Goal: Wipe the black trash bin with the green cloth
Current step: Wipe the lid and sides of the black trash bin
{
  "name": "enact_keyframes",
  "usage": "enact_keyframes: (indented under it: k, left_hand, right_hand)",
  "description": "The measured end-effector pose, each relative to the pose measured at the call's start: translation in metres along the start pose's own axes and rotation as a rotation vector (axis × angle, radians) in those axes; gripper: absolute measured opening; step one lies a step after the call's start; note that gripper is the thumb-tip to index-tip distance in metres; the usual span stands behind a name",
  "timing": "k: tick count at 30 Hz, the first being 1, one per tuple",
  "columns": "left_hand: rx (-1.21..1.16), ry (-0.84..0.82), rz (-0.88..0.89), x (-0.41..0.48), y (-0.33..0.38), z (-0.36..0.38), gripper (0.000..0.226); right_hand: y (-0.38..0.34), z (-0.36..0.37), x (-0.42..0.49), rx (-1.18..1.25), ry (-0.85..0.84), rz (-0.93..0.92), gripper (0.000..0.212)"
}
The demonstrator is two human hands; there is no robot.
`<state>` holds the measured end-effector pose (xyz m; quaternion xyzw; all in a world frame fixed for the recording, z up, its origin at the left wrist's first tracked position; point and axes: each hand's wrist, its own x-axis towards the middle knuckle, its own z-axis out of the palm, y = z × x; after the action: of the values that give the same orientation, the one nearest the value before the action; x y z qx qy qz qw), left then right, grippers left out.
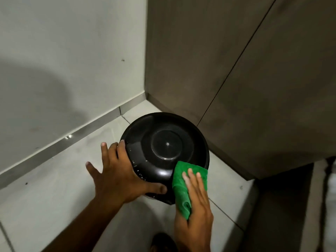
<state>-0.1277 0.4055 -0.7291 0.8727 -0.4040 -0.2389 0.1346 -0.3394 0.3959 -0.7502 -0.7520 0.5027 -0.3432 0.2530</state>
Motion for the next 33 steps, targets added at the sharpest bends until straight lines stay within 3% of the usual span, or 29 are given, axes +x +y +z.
enact_keyframes:
  k: [9, 13, 15, 16, 19, 22, 24, 26, 28, 33]
  left_hand:
    - [-0.005, 0.000, -0.027, -0.004, 0.001, -0.002, 0.186]
    - [0.000, -0.019, -0.029, -0.003, 0.002, -0.004, 0.187]
    - [0.019, -0.031, -0.030, -0.003, 0.002, -0.006, 0.186]
    - [0.018, -0.048, -0.032, -0.003, 0.003, -0.007, 0.188]
    - [0.005, -0.077, -0.031, -0.005, 0.001, -0.010, 0.196]
    - [-0.018, -0.069, -0.006, -0.005, -0.001, -0.010, 0.195]
    - [-0.027, -0.061, 0.006, -0.004, -0.002, -0.009, 0.194]
    - [-0.020, -0.048, 0.013, -0.002, -0.003, -0.008, 0.195]
    - [-0.009, -0.051, 0.014, 0.000, -0.004, -0.007, 0.196]
    - [0.015, -0.076, 0.011, 0.002, -0.004, -0.007, 0.194]
  right_hand:
    - [-0.035, -0.015, -0.015, 0.112, -0.207, 0.157, 0.058]
    - [-0.047, -0.030, 0.011, 0.680, -0.099, 0.691, 0.013]
    - [-0.054, -0.046, 0.032, 1.016, -0.126, 0.920, 0.016]
    - [-0.055, -0.057, 0.044, 1.128, -0.139, 0.937, 0.022]
    - [-0.059, -0.080, 0.091, 1.121, -0.010, 0.756, 0.023]
    - [-0.061, -0.073, 0.149, 0.721, 0.158, 0.555, 0.008]
    - [-0.059, -0.048, 0.170, 0.413, 0.081, 0.404, 0.015]
    - [-0.054, -0.018, 0.173, 0.071, -0.112, 0.248, 0.024]
    - [-0.049, 0.006, 0.164, -0.174, -0.257, 0.082, 0.020]
    - [-0.051, 0.023, 0.161, -0.222, -0.338, -0.119, 0.016]
